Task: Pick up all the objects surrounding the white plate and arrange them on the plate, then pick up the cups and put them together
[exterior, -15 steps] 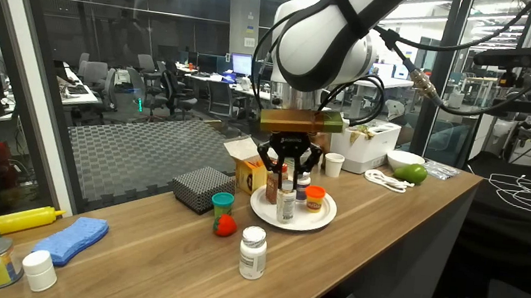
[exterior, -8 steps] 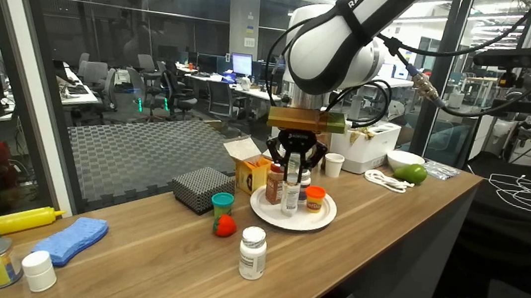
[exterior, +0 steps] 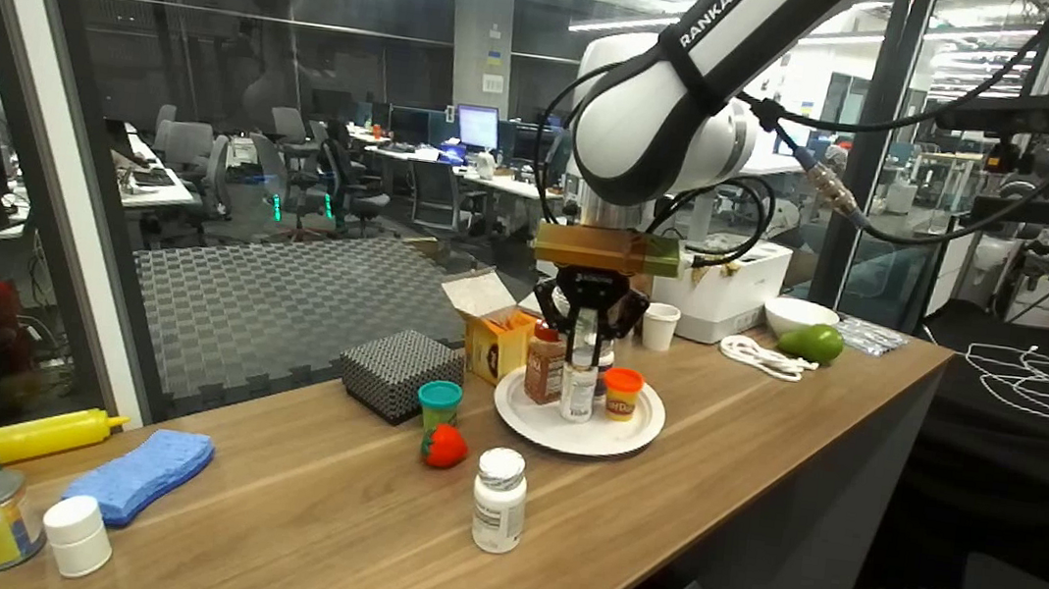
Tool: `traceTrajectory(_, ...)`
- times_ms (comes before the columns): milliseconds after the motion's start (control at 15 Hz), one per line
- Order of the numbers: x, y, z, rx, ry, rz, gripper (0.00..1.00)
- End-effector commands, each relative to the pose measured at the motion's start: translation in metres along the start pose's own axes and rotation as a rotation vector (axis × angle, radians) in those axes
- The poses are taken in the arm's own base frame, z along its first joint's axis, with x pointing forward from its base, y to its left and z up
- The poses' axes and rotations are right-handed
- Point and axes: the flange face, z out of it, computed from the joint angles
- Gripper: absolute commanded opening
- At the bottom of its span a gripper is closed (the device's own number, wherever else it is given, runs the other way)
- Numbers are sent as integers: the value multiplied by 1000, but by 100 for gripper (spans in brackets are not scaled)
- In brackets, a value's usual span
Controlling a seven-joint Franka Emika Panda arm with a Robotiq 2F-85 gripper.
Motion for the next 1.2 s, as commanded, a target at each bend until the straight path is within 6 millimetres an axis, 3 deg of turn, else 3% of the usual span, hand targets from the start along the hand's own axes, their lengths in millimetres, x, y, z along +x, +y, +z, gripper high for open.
traceTrajectory(0, 8, -5, -3, 29, 13, 38, 22)
traceTrajectory(67, 8, -5, -3, 34, 9, 35, 23)
traceTrajectory(133, 7, -5, -4, 30, 9, 32, 55)
traceTrajectory(200, 5, -5, -5, 25, 11, 27, 56)
traceTrajectory(467, -8, -3, -15, 32, 14, 52, 85)
traceTrajectory(600, -25, -5, -28, 52, 17, 14, 100)
traceTrajectory(867, -83, -31, -54, 56, 10, -191, 100)
traceTrajectory(1133, -144, -62, -62, 87, -40, -346, 99)
